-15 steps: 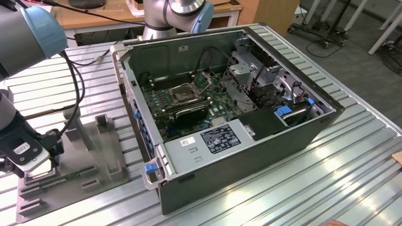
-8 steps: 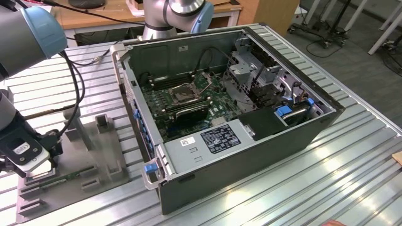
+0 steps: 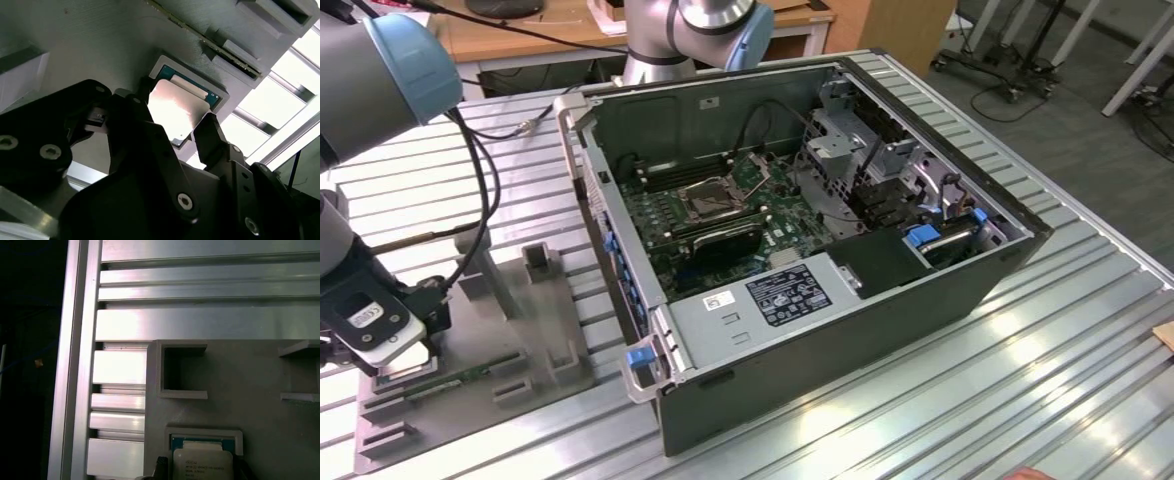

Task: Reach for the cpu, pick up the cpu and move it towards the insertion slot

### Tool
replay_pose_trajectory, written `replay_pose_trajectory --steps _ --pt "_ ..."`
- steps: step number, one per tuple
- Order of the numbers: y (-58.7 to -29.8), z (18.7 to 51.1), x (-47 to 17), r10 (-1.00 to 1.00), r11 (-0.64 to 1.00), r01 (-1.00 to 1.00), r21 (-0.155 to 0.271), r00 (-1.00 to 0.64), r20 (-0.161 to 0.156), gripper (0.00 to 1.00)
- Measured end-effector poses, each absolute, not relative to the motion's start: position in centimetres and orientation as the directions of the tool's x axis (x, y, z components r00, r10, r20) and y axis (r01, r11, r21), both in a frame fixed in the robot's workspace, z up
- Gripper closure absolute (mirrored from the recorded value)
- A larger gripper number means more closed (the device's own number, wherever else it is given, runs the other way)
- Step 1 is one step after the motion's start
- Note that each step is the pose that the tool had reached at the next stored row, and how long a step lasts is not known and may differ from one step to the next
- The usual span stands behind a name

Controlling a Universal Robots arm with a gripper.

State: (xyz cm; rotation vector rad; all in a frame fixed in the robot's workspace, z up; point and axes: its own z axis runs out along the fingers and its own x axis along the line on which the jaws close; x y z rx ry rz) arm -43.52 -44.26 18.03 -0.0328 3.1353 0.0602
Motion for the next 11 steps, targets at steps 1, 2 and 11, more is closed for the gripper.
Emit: replay_pose_trajectory --steps 1,2,11 --pt "-44.27 18.04 -43.53 -0.021 0.999 -0.021 0.038 -1.0 -0.006 0.39" --pt "-44.26 18.04 -43.53 -0.021 0.999 -0.021 0.038 -1.0 -0.006 0.45" --pt "-44.27 18.2 -43.54 -0.021 0.999 -0.021 0.038 -1.0 -0.006 0.46"
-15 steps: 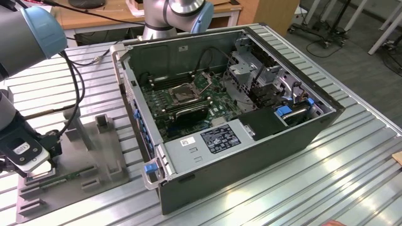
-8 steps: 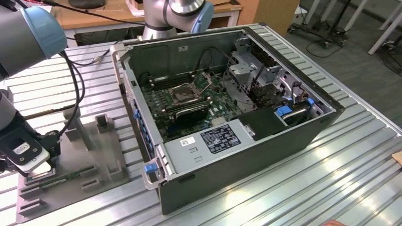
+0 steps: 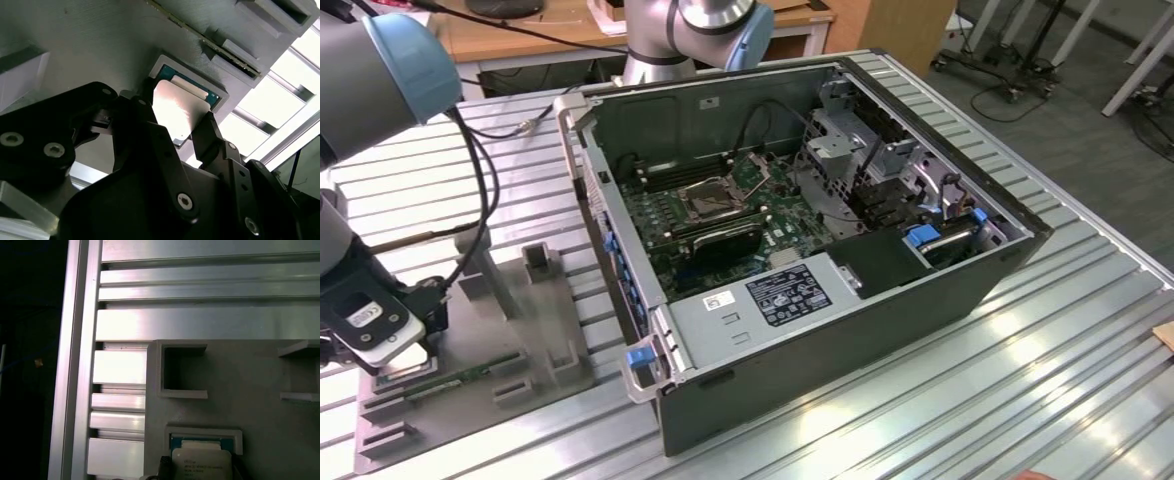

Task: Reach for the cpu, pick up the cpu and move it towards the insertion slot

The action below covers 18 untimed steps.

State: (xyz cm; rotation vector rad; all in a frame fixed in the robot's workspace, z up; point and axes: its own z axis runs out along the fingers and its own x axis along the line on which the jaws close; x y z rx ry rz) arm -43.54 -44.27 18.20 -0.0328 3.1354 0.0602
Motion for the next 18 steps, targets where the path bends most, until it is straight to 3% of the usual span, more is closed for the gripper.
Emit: replay_pose_trajectory --steps 18 --pt "-44.26 18.73 -43.54 -0.021 0.999 -0.021 0.038 -1.0 -0.006 0.46"
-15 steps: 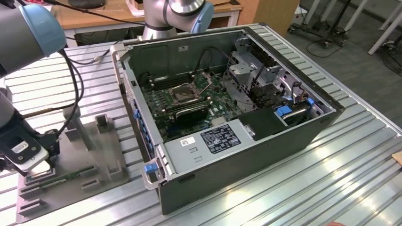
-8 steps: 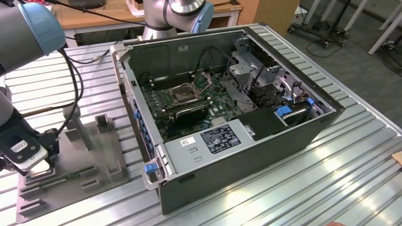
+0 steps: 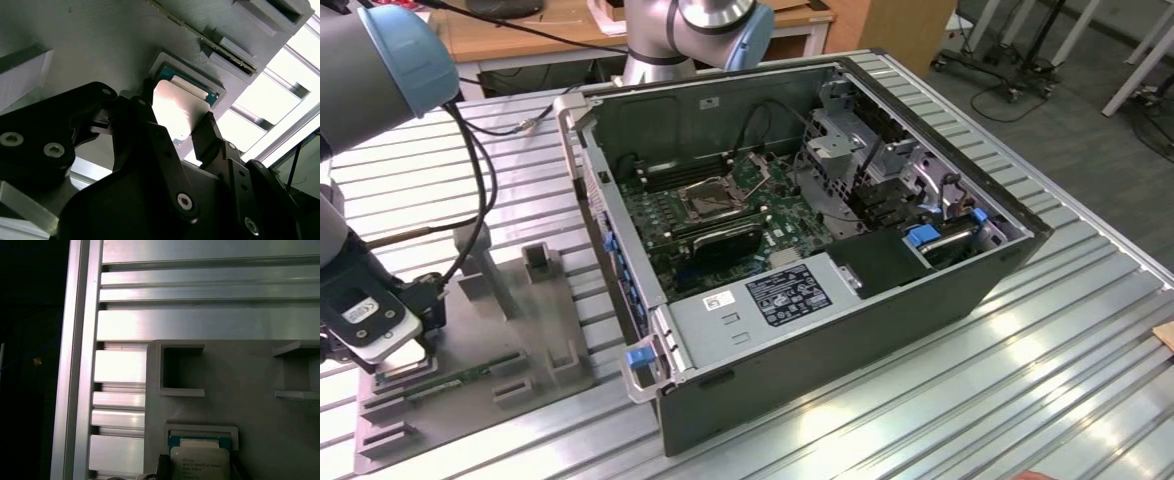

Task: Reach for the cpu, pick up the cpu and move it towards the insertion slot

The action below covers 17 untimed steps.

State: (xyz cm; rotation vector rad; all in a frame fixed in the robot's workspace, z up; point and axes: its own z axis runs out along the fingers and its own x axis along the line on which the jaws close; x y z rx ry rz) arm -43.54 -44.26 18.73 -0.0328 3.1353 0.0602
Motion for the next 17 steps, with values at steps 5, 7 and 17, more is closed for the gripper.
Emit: replay_pose_trajectory --steps 5,7,17 --pt "-44.26 18.72 -43.54 -0.021 0.999 -0.021 0.038 -1.0 -0.006 0.46" --pt "-44.26 18.72 -43.54 -0.021 0.999 -0.021 0.038 -1.0 -0.006 0.46" --pt "-44.26 18.6 -43.54 -0.021 0.999 -0.021 0.038 -1.0 -0.006 0.39"
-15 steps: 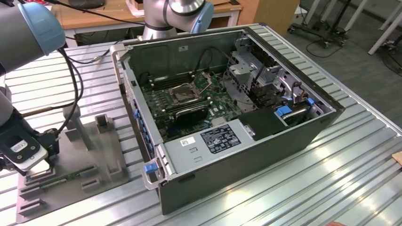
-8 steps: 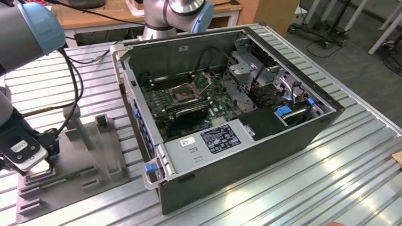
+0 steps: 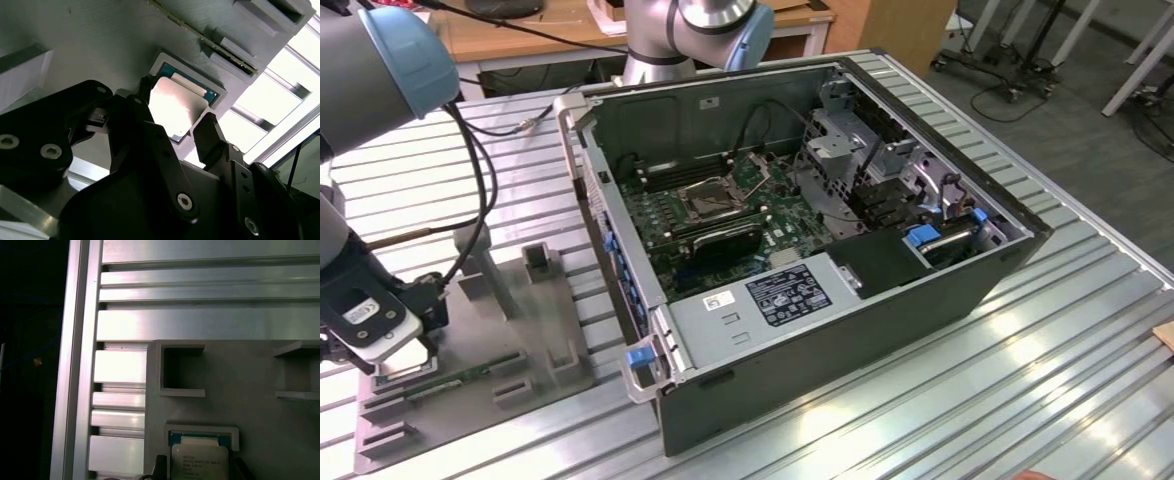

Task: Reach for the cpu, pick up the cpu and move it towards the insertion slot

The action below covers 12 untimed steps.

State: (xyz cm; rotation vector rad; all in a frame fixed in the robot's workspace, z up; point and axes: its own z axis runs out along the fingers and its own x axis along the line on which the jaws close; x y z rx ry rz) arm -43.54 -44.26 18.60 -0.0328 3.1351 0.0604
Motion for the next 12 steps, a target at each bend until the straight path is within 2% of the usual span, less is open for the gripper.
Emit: replay_pose_trajectory --steps 8,10,11,12 --pt "-44.26 18.6 -43.54 -0.021 0.999 -0.021 0.038 -1.0 -0.006 0.39" --pt "-44.26 18.6 -43.54 -0.021 0.999 -0.021 0.038 -1.0 -0.006 0.4" --pt "-44.27 18.6 -43.54 -0.021 0.999 -0.021 0.038 -1.0 -0.006 0.47" --pt "-44.27 18.6 -43.54 -0.021 0.999 -0.021 0.038 -1.0 -0.006 0.47"
